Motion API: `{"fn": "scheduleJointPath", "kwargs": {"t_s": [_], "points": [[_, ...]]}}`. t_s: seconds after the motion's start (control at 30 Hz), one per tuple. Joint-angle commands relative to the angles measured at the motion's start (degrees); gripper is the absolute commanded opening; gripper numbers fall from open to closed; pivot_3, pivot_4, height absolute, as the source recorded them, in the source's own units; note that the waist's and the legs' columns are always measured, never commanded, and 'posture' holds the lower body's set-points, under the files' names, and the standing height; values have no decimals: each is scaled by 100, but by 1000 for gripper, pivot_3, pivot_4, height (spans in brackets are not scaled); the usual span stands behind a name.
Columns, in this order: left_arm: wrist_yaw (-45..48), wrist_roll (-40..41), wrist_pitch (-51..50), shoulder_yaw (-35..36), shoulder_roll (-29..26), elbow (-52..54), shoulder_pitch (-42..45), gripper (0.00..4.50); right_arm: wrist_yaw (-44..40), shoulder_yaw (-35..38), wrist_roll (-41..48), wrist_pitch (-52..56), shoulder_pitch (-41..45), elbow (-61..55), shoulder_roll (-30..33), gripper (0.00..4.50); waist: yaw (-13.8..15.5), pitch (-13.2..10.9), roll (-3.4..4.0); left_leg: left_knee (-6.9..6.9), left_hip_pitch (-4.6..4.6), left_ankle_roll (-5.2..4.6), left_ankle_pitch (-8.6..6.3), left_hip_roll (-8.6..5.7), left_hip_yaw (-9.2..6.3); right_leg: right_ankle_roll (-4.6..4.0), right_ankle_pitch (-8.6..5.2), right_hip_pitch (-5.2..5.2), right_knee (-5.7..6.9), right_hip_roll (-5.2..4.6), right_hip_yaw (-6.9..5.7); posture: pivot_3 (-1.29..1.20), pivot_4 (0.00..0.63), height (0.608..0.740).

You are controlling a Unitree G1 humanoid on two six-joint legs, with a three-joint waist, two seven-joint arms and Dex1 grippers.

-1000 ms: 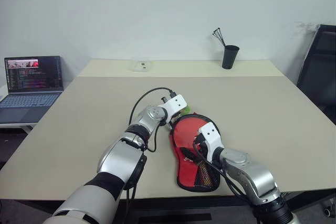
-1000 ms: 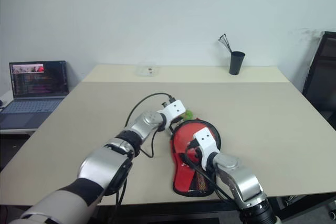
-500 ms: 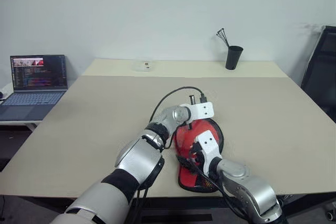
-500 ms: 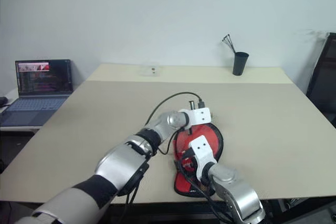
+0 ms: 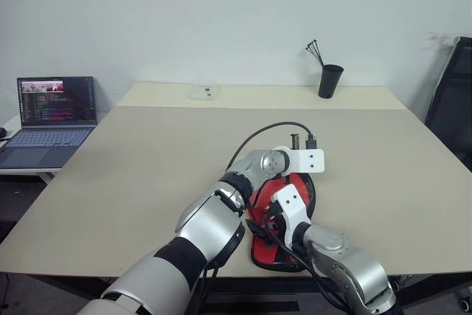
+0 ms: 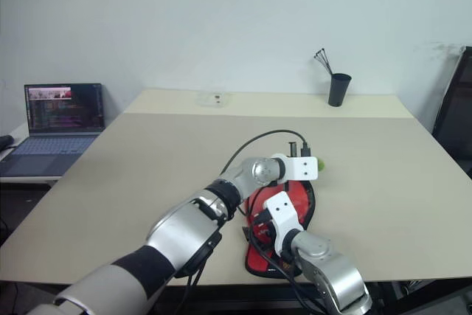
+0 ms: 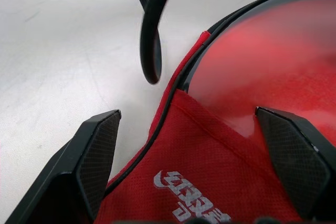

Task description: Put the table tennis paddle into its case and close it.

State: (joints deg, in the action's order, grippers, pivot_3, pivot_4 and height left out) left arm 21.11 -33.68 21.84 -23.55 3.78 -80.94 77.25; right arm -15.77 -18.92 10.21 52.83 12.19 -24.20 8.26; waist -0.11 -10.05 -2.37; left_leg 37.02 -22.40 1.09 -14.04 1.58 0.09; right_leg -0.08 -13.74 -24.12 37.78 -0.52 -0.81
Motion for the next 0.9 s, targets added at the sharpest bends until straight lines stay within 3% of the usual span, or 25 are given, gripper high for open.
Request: {"fn": "scheduleJointPath", "kwargs": {"t_s": [0.03,0.07,0.17,0.37,0.67,0.83,0.9], "points": [[270,154,213,119,81,193,85,39,-49,-182,28,300,-192,473,21,4500,-2,1,0,0,0,0,0,0,0,0,0,0,0,0,0,0,150,740],[359,205,217,167,82,194,65,39,-55,-182,25,289,-181,488,24,4500,-3,1,0,0,1,0,0,0,1,0,0,1,0,0,0,0,150,740],[692,400,209,351,84,208,22,861,-76,-199,12,259,-146,534,36,4500,-7,1,0,0,3,0,0,0,2,0,0,1,2,1,1,0,150,740],[886,649,211,611,-50,247,10,2915,-164,-220,-9,149,-3,690,70,4500,-62,8,-1,1,9,0,0,1,5,0,0,4,5,3,4,0,150,740],[725,1223,131,1271,-750,376,74,2915,-410,46,156,245,272,518,160,4500,-164,8,-1,-2,28,0,0,4,9,0,0,9,15,4,10,0,150,740],[1406,1819,365,1775,-1193,571,-148,2915,-715,494,554,550,439,-96,411,4500,-137,8,0,-1,19,0,0,2,5,0,0,7,12,2,5,0,150,740],[2074,2212,628,2019,-1345,749,-320,2915,-904,671,763,695,492,-380,637,4500,-140,7,0,-1,11,1,0,2,7,0,0,2,10,0,5,0,150,740]]}}
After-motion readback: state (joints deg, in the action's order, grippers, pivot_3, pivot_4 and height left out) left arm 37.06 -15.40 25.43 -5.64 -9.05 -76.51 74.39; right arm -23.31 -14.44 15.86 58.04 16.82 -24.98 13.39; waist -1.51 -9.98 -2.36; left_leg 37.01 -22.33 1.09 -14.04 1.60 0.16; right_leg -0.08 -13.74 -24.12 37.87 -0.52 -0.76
